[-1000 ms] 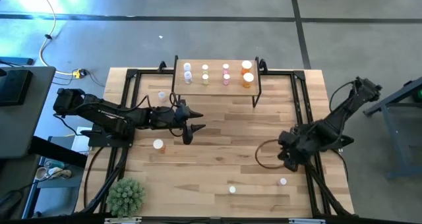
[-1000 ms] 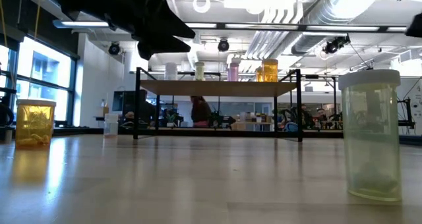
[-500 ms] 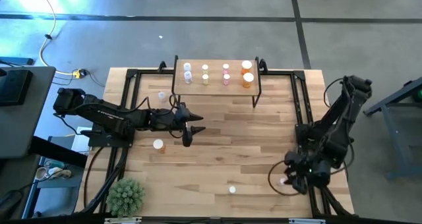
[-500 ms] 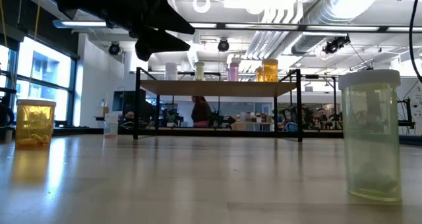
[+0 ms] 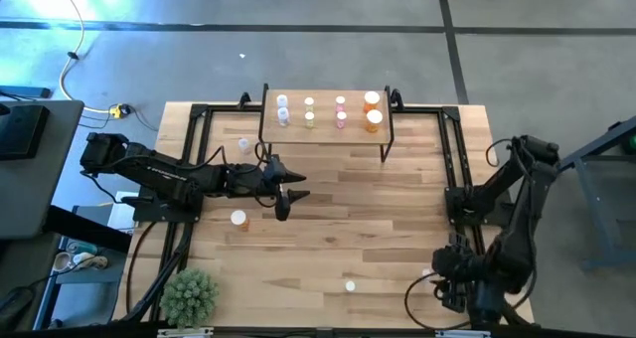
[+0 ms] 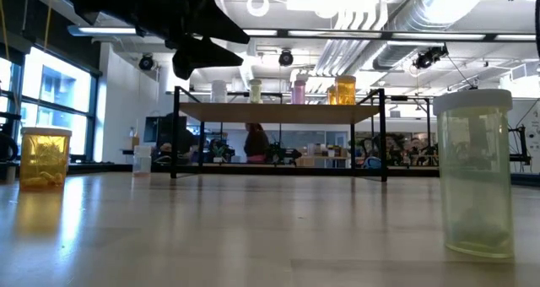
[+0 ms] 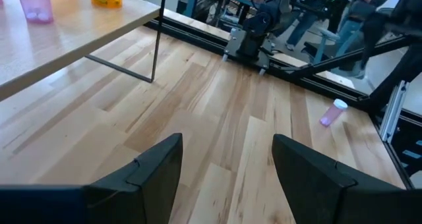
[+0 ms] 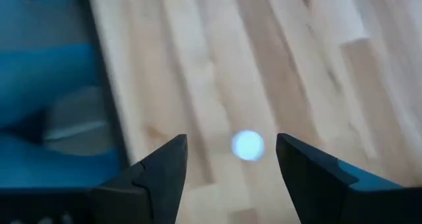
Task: Pick and place medicine bottles onto shelf by color
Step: Put the pink pill bottle on the shelf aligned with the pink bottle
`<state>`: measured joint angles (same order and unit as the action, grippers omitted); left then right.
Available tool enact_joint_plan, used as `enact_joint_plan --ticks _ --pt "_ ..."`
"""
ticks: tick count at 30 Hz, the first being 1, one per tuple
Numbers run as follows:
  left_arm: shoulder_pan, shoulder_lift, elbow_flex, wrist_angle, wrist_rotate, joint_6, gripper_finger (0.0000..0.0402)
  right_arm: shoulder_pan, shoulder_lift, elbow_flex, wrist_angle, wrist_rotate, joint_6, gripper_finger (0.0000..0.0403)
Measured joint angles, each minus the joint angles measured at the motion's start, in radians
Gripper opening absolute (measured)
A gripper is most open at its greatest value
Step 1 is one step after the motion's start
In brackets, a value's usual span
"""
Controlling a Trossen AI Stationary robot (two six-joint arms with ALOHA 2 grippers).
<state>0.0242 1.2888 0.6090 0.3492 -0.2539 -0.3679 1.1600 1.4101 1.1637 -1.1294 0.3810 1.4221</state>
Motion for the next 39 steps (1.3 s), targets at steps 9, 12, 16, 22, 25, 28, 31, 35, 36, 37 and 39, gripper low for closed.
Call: enact_joint_plan --ticks 9,12,16,22,25,28,31,35,36,37,39 --pt "0.000 0.000 0.000 0.000 0.000 0.000 0.0225 0.069 0.131 -0.015 0.025 0.007 0.105 0.0222" --pt "0.000 0.000 0.000 0.000 0.000 0.000 0.0225 0.099 0.155 -0.015 0.024 0.071 0.149 0.0222" --pt "0.000 0.000 0.000 0.000 0.000 0.000 0.0225 0.125 0.199 -0.015 0.014 0.138 0.201 0.0222" --pt "0.000 0.000 0.000 0.000 0.000 0.001 0.0225 0.140 0.284 -0.015 -0.029 0.168 0.287 0.0222" --pt "0.000 0.000 0.000 0.000 0.000 0.003 0.0225 0.143 0.318 -0.015 -0.039 0.169 0.310 0.0222" --pt "0.000 0.000 0.000 0.000 0.000 0.004 0.0225 0.143 0.338 -0.015 -0.042 0.168 0.338 0.0222" --pt "0.000 0.000 0.000 -0.001 0.000 0.004 0.0225 0.143 0.351 -0.015 -0.044 0.168 0.365 0.0222" --pt "0.000 0.000 0.000 -0.007 0.000 0.004 0.0225 0.143 0.377 -0.015 -0.046 0.169 0.387 0.0222" --pt "0.000 0.000 0.000 -0.008 0.000 0.004 0.0225 0.141 0.386 -0.015 -0.049 0.169 0.395 0.0222" --pt "0.000 0.000 0.000 -0.008 0.000 0.004 0.0225 0.141 0.396 -0.015 -0.053 0.168 0.405 0.0222" --pt "0.000 0.000 0.000 -0.008 0.000 0.004 0.0225 0.137 0.413 -0.015 -0.065 0.168 0.423 0.0222"
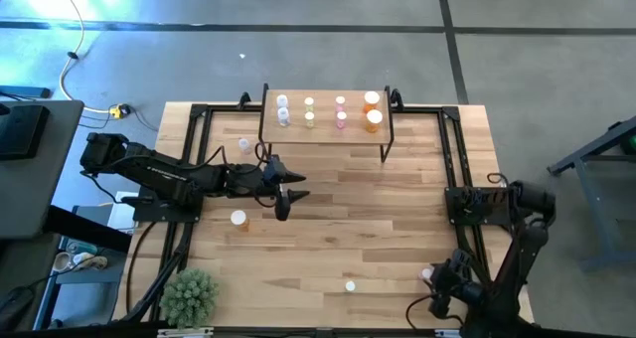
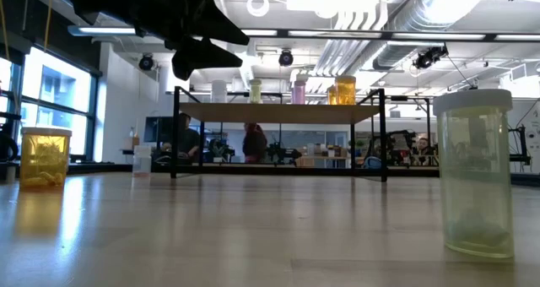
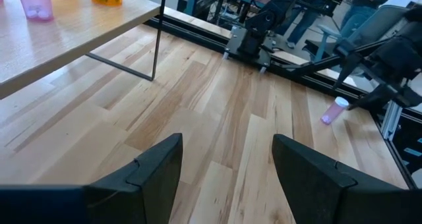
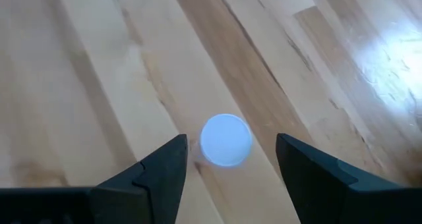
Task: Pick and place medicine bottles onto shelf by color
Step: Put the pink pill bottle on the shelf aligned with the pink bottle
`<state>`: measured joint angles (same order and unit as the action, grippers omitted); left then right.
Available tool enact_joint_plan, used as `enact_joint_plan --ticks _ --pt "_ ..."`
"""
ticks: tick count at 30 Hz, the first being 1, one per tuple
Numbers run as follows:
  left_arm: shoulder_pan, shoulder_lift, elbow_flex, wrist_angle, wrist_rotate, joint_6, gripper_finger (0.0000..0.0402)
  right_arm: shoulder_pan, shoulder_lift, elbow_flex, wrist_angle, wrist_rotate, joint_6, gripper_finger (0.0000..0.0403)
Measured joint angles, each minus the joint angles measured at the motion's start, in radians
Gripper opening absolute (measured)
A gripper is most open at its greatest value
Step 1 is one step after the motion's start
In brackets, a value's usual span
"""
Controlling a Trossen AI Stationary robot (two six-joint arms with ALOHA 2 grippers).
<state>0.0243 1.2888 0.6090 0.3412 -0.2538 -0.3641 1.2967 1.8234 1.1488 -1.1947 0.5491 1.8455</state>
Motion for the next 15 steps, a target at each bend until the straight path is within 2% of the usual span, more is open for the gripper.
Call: enact_joint_plan --ticks 9,15 --pt "0.000 0.000 0.000 -0.004 0.000 0.000 0.0225 -0.022 0.056 0.000 -0.003 0.003 0.043 0.0220" --pt "0.000 0.000 0.000 -0.009 0.000 0.000 0.0225 -0.027 0.062 0.000 0.013 0.016 0.042 0.0179"
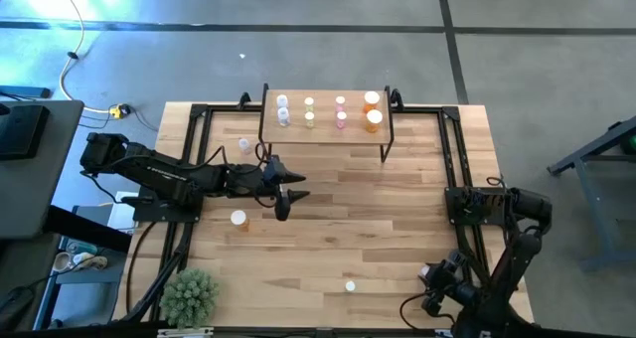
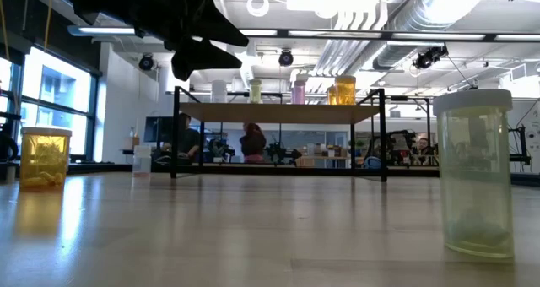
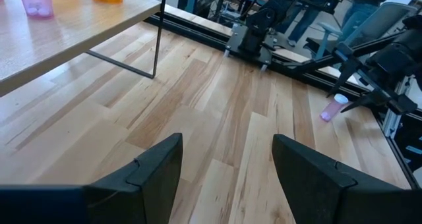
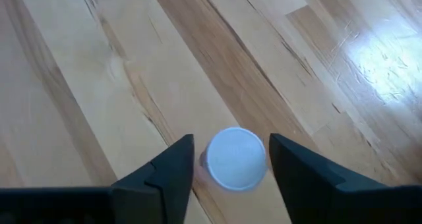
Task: Pick and place medicine bottles onto shelf by color
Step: Put the pink pill bottle on the shelf aligned with the pink bottle
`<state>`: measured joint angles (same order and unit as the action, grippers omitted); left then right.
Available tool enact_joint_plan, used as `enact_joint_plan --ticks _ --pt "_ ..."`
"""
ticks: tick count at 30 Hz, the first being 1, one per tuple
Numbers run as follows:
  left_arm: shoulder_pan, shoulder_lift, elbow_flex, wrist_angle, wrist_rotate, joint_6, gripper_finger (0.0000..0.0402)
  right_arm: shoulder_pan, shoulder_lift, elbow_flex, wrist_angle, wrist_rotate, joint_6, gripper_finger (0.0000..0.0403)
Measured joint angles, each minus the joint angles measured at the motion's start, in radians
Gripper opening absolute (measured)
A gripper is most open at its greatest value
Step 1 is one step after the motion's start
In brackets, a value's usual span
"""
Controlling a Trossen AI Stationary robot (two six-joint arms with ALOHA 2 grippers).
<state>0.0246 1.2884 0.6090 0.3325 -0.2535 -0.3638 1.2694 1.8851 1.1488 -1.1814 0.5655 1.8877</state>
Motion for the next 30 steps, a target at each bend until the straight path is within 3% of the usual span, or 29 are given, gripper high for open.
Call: enact_joint_plan --ticks 9,21,30 --pt "0.000 0.000 0.000 0.000 0.000 0.000 0.0225 0.000 0.000 0.000 0.005 -0.001 0.000 0.0109" --pt "0.000 0.000 0.000 0.000 0.000 0.000 0.0225 -0.015 0.000 0.060 0.016 0.051 -0.032 0.0112" --pt "0.000 0.000 0.000 -0.025 -0.035 0.000 0.0225 -0.167 0.000 0.137 0.011 0.106 -0.203 0.0112"
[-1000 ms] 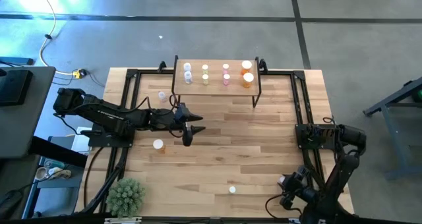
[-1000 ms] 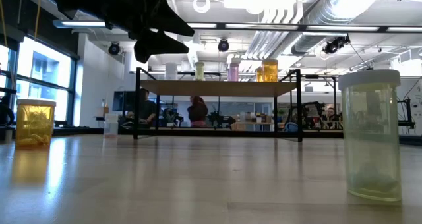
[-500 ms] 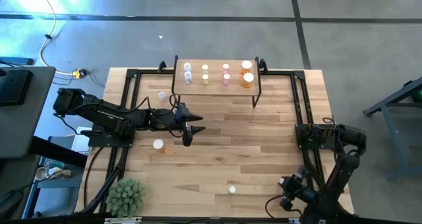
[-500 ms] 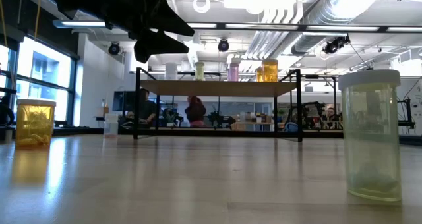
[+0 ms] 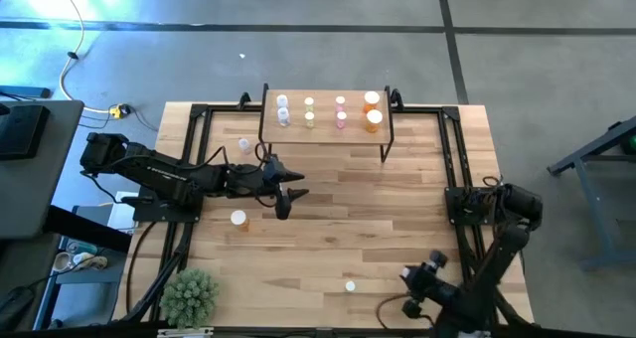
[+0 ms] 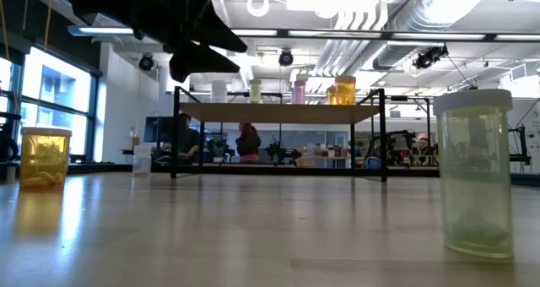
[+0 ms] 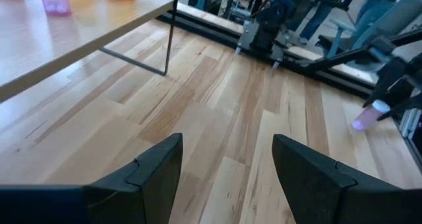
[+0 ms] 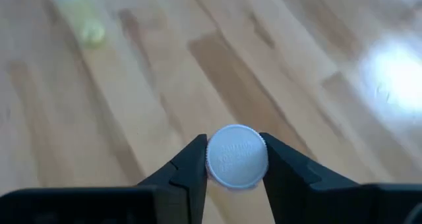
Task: Pick and place medicine bottles onto shelf by color
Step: Put the pink pill bottle on the shelf aligned with the pink bottle
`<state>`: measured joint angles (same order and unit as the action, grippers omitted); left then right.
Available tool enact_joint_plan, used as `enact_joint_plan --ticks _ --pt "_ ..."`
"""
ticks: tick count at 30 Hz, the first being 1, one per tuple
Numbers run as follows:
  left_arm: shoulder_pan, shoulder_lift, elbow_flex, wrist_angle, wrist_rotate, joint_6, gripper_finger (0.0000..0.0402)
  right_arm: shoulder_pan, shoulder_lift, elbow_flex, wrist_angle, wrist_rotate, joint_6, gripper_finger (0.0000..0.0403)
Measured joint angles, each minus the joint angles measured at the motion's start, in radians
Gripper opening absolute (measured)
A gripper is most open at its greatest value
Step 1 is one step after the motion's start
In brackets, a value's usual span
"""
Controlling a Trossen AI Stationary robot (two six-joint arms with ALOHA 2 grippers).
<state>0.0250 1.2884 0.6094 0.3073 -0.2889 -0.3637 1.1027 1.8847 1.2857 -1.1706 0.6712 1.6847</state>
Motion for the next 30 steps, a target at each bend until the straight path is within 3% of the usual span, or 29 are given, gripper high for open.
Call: enact_joint_plan --ticks 9,21,30 --pt "0.000 0.000 0.000 -0.078 -0.003 0.000 0.0225 -0.236 -0.053 0.062 0.026 0.001 -0.358 0.0112" --pt "-0.030 0.000 0.000 -0.079 -0.002 0.068 0.0225 -0.494 -0.262 0.062 0.185 -0.008 -0.884 0.0112" --pt "-0.034 0.000 0.000 -0.075 -0.014 0.141 0.0225 -0.757 -0.413 0.063 0.324 -0.113 -1.292 0.0112"
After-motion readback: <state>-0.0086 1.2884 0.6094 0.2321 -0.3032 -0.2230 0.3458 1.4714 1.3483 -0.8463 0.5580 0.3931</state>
